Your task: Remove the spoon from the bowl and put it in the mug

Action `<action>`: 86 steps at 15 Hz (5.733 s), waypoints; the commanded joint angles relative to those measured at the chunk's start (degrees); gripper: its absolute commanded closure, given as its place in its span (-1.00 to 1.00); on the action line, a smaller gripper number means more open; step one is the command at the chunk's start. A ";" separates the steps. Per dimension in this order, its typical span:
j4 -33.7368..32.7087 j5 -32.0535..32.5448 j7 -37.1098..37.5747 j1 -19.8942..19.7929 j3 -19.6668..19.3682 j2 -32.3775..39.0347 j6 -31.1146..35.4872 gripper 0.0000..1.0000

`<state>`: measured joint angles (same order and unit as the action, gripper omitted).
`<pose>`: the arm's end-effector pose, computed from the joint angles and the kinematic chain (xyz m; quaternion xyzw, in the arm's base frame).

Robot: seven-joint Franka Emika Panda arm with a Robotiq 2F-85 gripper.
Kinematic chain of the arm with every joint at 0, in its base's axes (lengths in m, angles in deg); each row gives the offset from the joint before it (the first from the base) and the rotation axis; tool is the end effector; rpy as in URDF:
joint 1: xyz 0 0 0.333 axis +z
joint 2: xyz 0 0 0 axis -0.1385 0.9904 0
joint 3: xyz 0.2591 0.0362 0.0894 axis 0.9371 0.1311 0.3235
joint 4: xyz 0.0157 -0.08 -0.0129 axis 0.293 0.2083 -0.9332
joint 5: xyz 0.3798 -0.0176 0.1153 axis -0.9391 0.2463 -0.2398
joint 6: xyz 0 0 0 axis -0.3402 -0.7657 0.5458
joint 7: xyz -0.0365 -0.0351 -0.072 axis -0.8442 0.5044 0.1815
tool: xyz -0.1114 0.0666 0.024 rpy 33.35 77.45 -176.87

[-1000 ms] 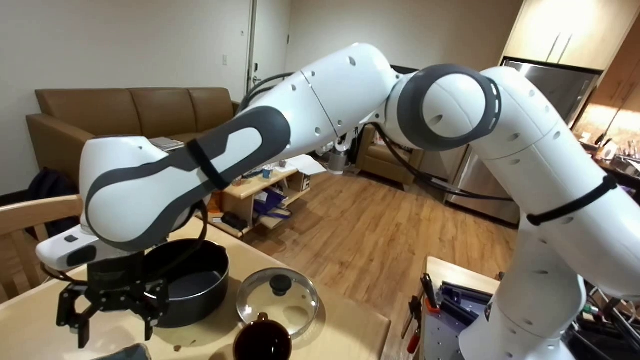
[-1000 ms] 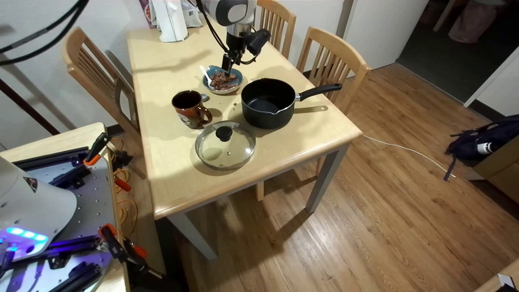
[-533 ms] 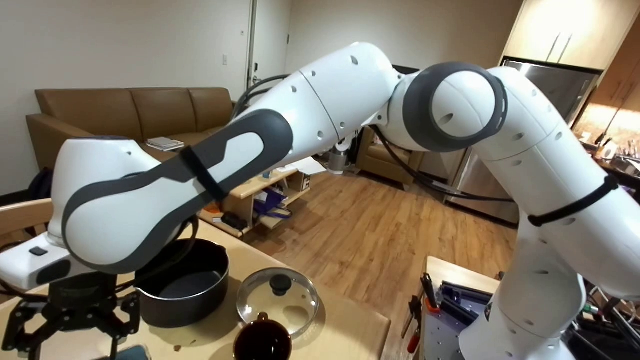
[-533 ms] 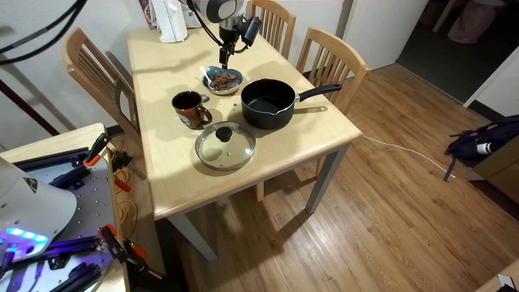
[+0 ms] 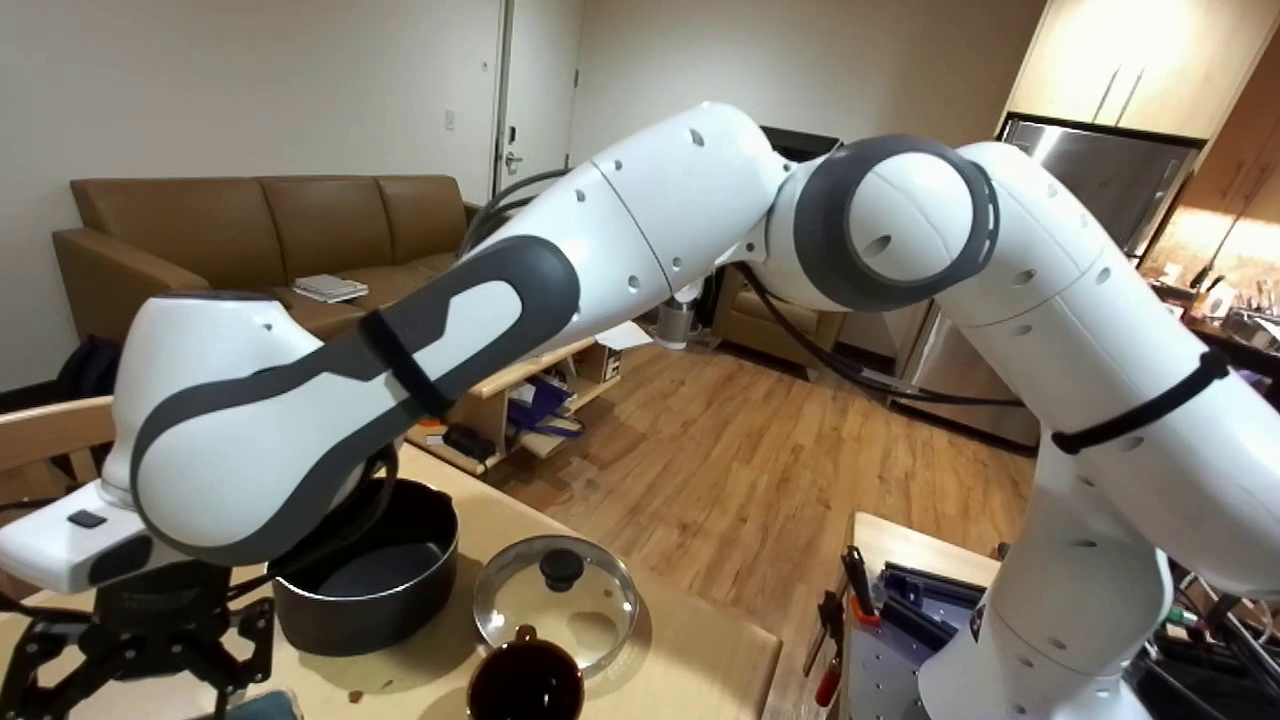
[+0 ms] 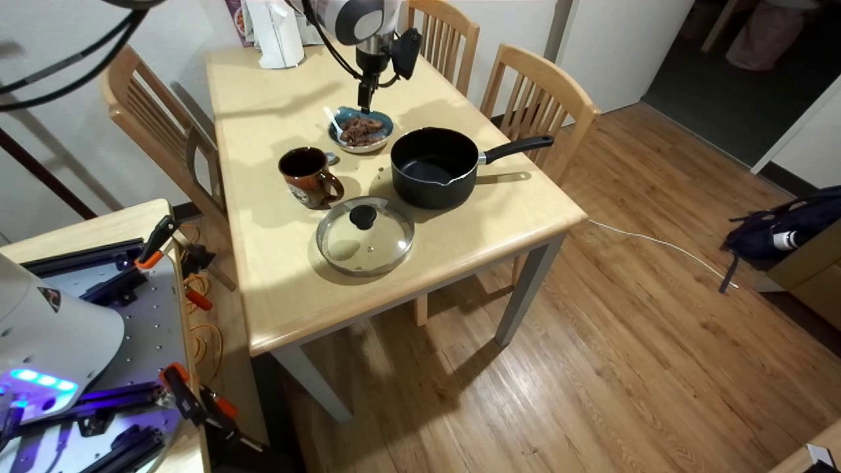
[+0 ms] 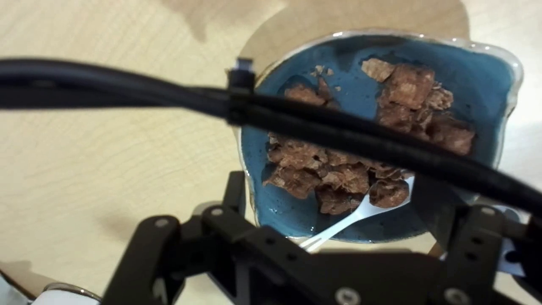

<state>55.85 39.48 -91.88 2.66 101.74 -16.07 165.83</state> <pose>0.6339 0.3421 0.1252 -0.3313 -0.9300 -0.1438 0.0680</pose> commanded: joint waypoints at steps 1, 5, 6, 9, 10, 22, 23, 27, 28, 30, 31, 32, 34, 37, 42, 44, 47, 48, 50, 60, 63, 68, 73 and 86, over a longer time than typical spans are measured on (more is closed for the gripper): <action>-4.32 -3.49 -11.75 -4.20 6.02 6.49 2.22 -1.00; -3.99 -4.02 -11.44 -3.17 4.47 6.56 1.11 -1.00; -4.55 -4.25 -12.09 -3.35 4.70 7.26 1.13 -1.00; -3.70 -3.65 -9.15 -2.04 2.71 6.24 1.80 -1.00; -3.12 -2.98 -5.88 -0.63 0.74 5.09 1.71 -1.00; -5.06 5.99 17.61 8.95 -6.86 1.21 -4.19 -1.00; -5.04 5.96 17.58 8.59 -6.90 1.43 -4.13 -1.00; -5.04 5.91 17.55 8.28 -6.83 1.63 -4.07 -1.00; -4.96 5.81 17.51 7.75 -6.89 0.55 -4.81 -1.00; -6.25 4.92 17.77 7.65 -6.18 1.14 -5.60 -1.00; -6.59 5.07 18.20 8.00 -6.31 1.36 -5.61 -1.00; -6.54 4.47 18.04 7.85 -5.54 1.58 -5.37 -1.00; -4.99 2.11 17.32 8.32 -4.55 1.40 -4.70 -1.00; -2.36 -0.47 21.27 9.25 -3.61 1.37 -2.08 -1.00; 5.71 -3.61 31.70 11.97 -4.19 0.47 6.88 -1.00; 9.07 -3.96 34.50 12.59 -4.11 -0.09 12.48 -1.00; 5.83 0.58 35.37 11.23 -2.14 2.50 10.82 -1.00; 5.98 0.56 35.53 11.23 -2.13 2.42 10.95 -1.00; 6.01 0.48 35.58 11.21 -2.13 2.35 10.96 -1.00; 11.48 5.85 45.18 14.40 -2.82 -1.16 15.28 -1.00; 15.08 9.12 51.42 16.53 -4.22 -3.40 19.96 -1.00; 14.25 13.66 55.81 16.46 -2.84 -1.68 21.69 -1.00; 13.48 13.92 55.40 15.33 -1.84 -1.07 19.72 -1.00; 10.76 13.42 54.69 13.26 -1.05 0.21 14.80 0.59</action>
<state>67.98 51.66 -37.11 16.90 99.36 -16.89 181.88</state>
